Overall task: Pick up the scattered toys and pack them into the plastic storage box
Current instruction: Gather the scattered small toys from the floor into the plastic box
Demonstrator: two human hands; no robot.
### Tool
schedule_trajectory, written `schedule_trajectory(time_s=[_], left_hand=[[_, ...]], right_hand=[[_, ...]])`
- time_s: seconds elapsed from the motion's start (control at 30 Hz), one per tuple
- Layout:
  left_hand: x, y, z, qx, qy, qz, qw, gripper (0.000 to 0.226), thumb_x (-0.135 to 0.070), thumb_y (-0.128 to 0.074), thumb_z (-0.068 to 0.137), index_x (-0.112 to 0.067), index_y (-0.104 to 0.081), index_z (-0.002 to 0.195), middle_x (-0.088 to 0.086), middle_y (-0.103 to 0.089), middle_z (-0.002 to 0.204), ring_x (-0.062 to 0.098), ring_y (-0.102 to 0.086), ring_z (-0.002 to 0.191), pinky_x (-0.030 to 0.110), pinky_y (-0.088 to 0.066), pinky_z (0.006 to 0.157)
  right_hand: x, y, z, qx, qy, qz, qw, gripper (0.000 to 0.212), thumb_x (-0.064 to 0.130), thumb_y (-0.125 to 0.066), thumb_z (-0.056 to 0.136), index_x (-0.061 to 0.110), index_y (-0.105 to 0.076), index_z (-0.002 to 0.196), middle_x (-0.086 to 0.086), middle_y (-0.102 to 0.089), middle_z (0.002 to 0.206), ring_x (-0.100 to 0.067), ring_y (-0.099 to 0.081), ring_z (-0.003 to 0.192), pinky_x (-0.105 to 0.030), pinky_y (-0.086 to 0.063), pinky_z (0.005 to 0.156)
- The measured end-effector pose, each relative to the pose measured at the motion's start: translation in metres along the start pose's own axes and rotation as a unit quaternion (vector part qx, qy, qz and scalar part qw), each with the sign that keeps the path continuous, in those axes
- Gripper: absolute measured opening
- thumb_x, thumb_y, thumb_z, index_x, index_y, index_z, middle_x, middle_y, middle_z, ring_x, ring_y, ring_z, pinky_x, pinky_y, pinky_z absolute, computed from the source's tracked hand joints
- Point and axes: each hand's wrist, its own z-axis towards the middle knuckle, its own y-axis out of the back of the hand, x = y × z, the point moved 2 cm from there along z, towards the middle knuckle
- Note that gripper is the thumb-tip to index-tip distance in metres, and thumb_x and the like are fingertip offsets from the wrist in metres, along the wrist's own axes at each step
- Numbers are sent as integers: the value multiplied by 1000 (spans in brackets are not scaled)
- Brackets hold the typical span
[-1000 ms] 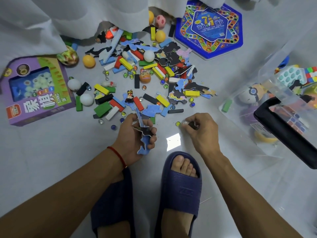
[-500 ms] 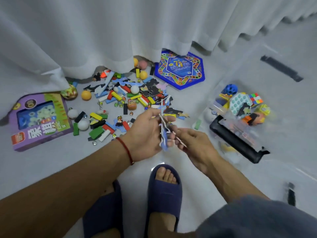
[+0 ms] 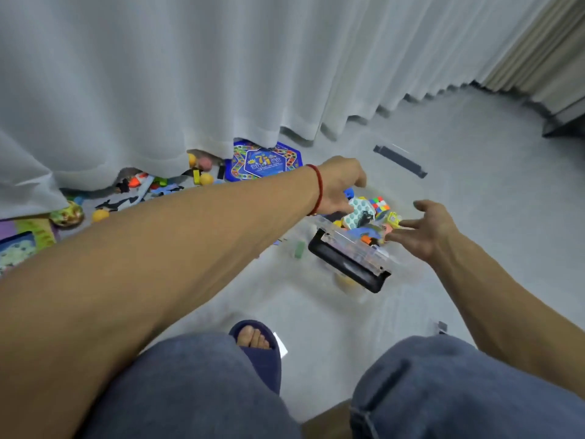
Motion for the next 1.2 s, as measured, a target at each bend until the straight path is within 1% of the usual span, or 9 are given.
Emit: schedule_trajectory(time_s=[0.07,0.2,0.3,0.4,0.53,0.6,0.93,1.07,1.2], left_hand=[[7,16,0,14,25,-59,998,20,-10,-57,92,-18,-50,109,11,-53,122,24,-58,83,38,-53,87],[40,72,-5,-39,29,42,998,32,-4,-47,91,-11,-58,121,11,-54,119,29,-60,107,44,-58,85],[76,131,-11,-100,16,95,990,23,0,-47,94,-9,-64,106,15,-60,105,23,-61,85,43,-58,82],[126,192,-15,-198,33,215,956,20,-4,-49,93,-14,-66,94,11,-64,98,22,-63,76,32,-56,64],[186,255,-30,-251,62,313,914,22,-7,-52,86,-25,-64,84,5,-67,92,24,-66,82,36,-58,72],[210,272,-36,-263,55,344,900,19,-2,-55,83,-19,-64,86,4,-66,88,19,-61,79,29,-52,71],[245,279,-32,-323,-28,303,896,16,-2,-63,83,-14,-65,94,-1,-64,88,10,-59,79,15,-49,69],[237,252,-16,-199,104,-127,966,25,-26,-59,93,-8,-65,110,17,-70,106,29,-68,97,40,-57,85],[223,243,-3,-140,148,-363,909,37,-24,-40,103,5,-61,111,21,-66,108,27,-67,100,39,-59,77]], right_hand=[[-5,-6,-2,6,21,-49,999,35,25,-47,98,-7,-50,112,-25,-55,108,-42,-63,100,-48,-55,86],[-22,-39,-19,50,126,-149,980,28,21,-53,91,0,-65,104,-20,-66,99,-30,-64,80,-36,-54,70],[-57,-77,-37,199,211,-304,908,22,16,-58,92,-1,-67,102,-17,-69,88,-25,-65,72,-35,-51,64],[-123,-114,-30,327,240,-514,756,14,21,-60,94,12,-69,101,-6,-72,90,-19,-68,75,-31,-52,64],[-211,-133,21,286,344,-749,489,26,31,-57,94,22,-58,119,-1,-61,114,-23,-61,101,-31,-47,76],[-244,-139,40,267,385,-774,425,30,30,-54,96,20,-50,124,-4,-53,120,-27,-57,106,-35,-47,70],[-297,-142,81,238,408,-721,508,9,30,-48,101,24,-51,106,3,-53,103,-16,-50,86,-34,-51,65],[-292,-158,39,291,374,-629,616,13,39,-57,96,28,-59,103,10,-57,93,-8,-51,80,-23,-47,70],[-292,-184,22,352,425,-607,572,24,45,-53,98,31,-64,113,13,-60,101,-5,-50,92,-19,-43,80]])
